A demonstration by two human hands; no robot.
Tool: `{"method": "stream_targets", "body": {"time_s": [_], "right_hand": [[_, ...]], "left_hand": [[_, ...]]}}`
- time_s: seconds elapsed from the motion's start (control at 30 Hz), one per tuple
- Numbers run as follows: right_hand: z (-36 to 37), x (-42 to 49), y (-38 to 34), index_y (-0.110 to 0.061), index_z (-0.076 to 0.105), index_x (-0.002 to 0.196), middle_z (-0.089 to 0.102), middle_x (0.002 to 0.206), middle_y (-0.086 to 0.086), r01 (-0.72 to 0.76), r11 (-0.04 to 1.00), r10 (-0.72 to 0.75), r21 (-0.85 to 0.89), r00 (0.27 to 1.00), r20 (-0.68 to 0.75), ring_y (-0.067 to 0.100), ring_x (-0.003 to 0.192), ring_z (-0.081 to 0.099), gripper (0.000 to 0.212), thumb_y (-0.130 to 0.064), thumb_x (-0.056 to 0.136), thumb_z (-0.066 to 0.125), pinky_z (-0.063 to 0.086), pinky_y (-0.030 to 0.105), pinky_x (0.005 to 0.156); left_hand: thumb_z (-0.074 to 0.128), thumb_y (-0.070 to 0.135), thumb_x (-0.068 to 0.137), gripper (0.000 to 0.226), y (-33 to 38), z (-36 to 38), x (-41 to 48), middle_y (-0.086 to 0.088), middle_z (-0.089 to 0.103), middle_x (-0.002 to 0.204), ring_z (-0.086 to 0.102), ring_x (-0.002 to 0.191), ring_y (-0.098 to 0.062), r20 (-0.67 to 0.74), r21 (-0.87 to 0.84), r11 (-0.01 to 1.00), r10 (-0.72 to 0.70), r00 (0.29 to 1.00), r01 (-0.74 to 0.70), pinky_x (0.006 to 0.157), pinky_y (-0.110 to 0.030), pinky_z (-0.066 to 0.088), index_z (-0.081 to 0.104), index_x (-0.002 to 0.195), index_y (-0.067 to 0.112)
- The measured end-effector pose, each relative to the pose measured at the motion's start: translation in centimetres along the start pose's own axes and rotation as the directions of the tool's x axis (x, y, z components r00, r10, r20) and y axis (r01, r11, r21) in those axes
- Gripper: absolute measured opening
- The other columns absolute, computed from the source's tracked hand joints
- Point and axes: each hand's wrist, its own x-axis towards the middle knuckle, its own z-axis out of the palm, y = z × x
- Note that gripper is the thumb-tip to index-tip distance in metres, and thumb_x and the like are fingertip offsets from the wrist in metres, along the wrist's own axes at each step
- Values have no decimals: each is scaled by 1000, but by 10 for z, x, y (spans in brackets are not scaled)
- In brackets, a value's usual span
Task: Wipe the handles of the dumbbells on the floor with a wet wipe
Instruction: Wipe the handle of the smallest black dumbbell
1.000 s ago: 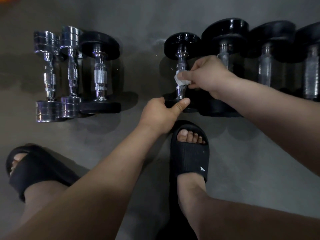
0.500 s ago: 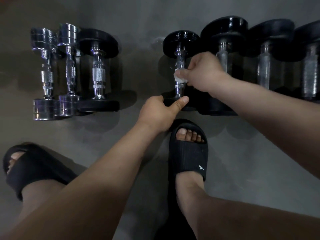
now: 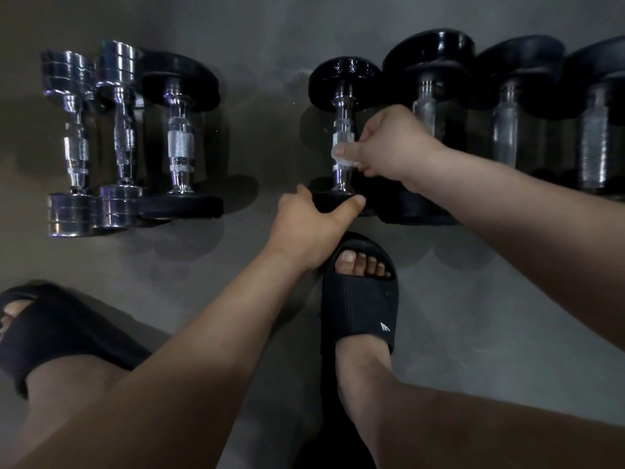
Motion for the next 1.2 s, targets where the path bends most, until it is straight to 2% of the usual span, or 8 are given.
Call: {"method": "stream_targets", "body": {"time_s": [0.17, 0.3, 0.6, 0.77, 0.9, 1.0, 1.1, 1.2], "right_hand": [[2, -10, -6, -21, 55, 68, 59, 70, -4, 1, 965, 4, -262, 1000, 17, 14, 65, 56, 43, -52, 74, 84, 38, 25, 53], [7, -14, -3, -20, 57, 71, 60, 73, -3, 21, 949, 0, -316, 998, 64, 17, 71, 58, 44, -55, 73, 84, 39, 26, 58], [-13, 6, 12, -22, 42, 58, 40, 44, -10, 66, 994, -21, -92, 904, 426, 9, 44, 32, 50, -36, 79, 85, 28, 25, 45], [-11, 8, 13, -22, 45, 60, 44, 43, -10, 22, 997, 10, -73, 915, 404, 6, 40, 36, 47, -34, 76, 87, 30, 18, 40], [-12, 13, 11, -19, 50, 68, 65, 58, -7, -214, 951, 71, 225, 855, 513, 6, 63, 64, 35, -11, 83, 80, 49, 19, 60], [-10, 14, 11, -16, 53, 69, 70, 68, -1, -291, 872, 35, 394, 840, 542, 13, 76, 69, 31, 1, 87, 71, 57, 24, 75], [-11, 13, 12, -16, 61, 61, 71, 77, 2, -309, 838, 7, 451, 831, 556, 13, 83, 69, 36, 2, 91, 65, 55, 23, 90], [-17, 13, 13, -14, 57, 72, 69, 83, 5, -301, 865, -3, 402, 797, 604, 15, 89, 69, 29, 8, 89, 63, 56, 25, 92]], "left_hand": [[63, 79, 57, 99, -4, -1, -1, -8, 61, 125, 61, 116, -20, 26, -19, 999, 34, 999, -34, 100, -34, 51, 56, 128, 11], [58, 84, 50, 103, -6, 0, 2, -8, 64, 121, 65, 110, -20, 7, -5, 999, 48, 999, -48, 97, -36, 53, 60, 124, 13], [66, 78, 55, 78, -15, -1, 7, 2, 72, 110, 69, 100, -6, -10, -67, 990, 126, 992, -126, 93, -32, 56, 71, 113, 26], [69, 75, 55, 77, -16, 0, 9, 4, 74, 107, 70, 100, -5, -9, -107, 985, 137, 991, -137, 94, -33, 57, 72, 114, 25], [70, 78, 55, 76, -20, 4, 13, 4, 73, 110, 70, 102, -7, -17, -91, 988, 121, 992, -122, 95, -36, 57, 71, 114, 29], [69, 79, 55, 76, -20, 4, 12, 3, 73, 110, 70, 102, -7, -21, -90, 988, 123, 992, -125, 95, -35, 56, 71, 113, 30], [69, 73, 56, 74, -16, 1, 9, 7, 75, 104, 70, 98, -3, -21, -86, 985, 147, 989, -148, 91, -30, 57, 73, 112, 25], [70, 72, 56, 73, -14, -1, 8, 9, 76, 102, 71, 96, -3, -3, -109, 982, 153, 988, -152, 91, -31, 57, 73, 111, 24]]}}
